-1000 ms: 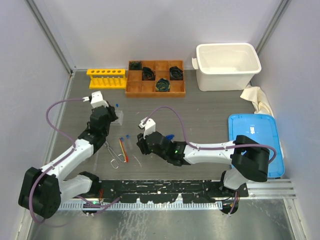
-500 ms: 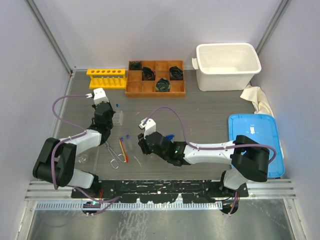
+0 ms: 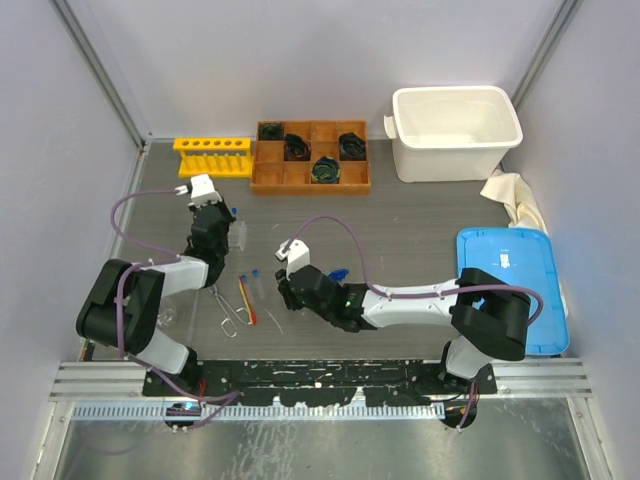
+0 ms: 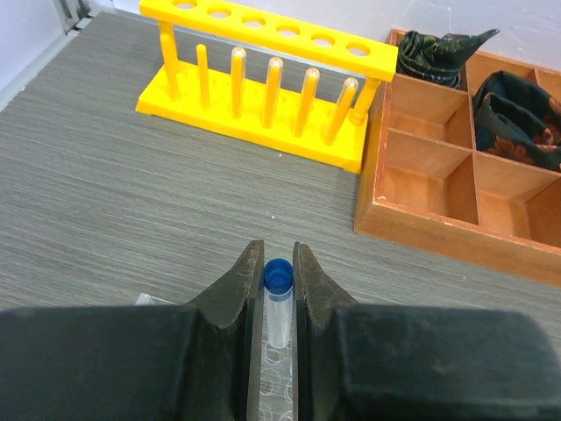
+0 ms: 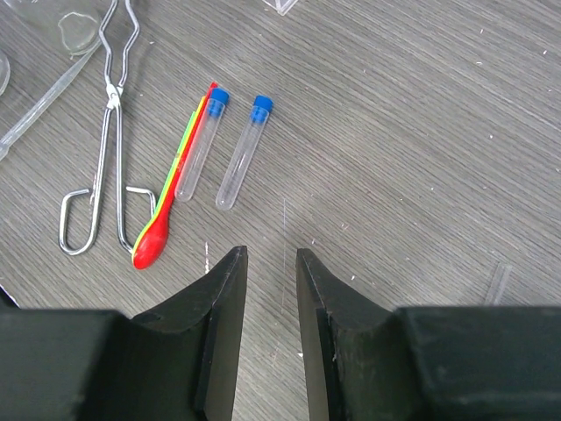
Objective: Organize the chemistry lab equipment
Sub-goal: Insert the test tube into the slot of the test tube rack.
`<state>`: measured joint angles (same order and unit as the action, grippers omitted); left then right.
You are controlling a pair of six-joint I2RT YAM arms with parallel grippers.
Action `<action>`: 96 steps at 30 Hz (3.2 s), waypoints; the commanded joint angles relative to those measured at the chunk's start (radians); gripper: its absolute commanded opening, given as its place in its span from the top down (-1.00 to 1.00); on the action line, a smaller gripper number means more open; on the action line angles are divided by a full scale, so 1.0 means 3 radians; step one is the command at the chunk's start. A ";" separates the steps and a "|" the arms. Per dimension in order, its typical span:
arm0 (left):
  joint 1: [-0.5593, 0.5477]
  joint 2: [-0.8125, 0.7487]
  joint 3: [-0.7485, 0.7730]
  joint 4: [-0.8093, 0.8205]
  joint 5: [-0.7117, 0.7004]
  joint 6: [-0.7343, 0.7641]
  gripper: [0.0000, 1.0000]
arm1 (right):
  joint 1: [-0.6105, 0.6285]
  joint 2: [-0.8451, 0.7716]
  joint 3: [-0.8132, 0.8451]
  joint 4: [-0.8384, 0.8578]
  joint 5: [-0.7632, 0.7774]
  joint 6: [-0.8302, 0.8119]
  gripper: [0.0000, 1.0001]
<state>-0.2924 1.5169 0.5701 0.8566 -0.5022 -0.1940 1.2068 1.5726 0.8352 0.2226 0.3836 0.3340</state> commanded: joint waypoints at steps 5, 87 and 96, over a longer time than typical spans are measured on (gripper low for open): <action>0.0018 0.0126 0.0129 0.0318 0.0063 -0.0050 1.00 | -0.0040 -0.0016 0.0110 0.0169 0.0052 -0.0055 0.30; 0.0018 0.0136 0.0242 -0.0341 0.0243 -0.0055 0.43 | -0.0132 0.0096 0.0132 0.0189 -0.0064 -0.0043 0.30; 0.0015 0.0016 0.0244 -0.0465 0.0277 -0.0156 0.31 | -0.0132 0.0073 0.0114 0.0191 -0.0065 -0.0037 0.30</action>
<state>-0.2924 1.5723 0.6216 0.7082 -0.4194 -0.2108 1.1694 1.6062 0.8436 0.2310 0.3603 0.3237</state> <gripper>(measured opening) 0.337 0.349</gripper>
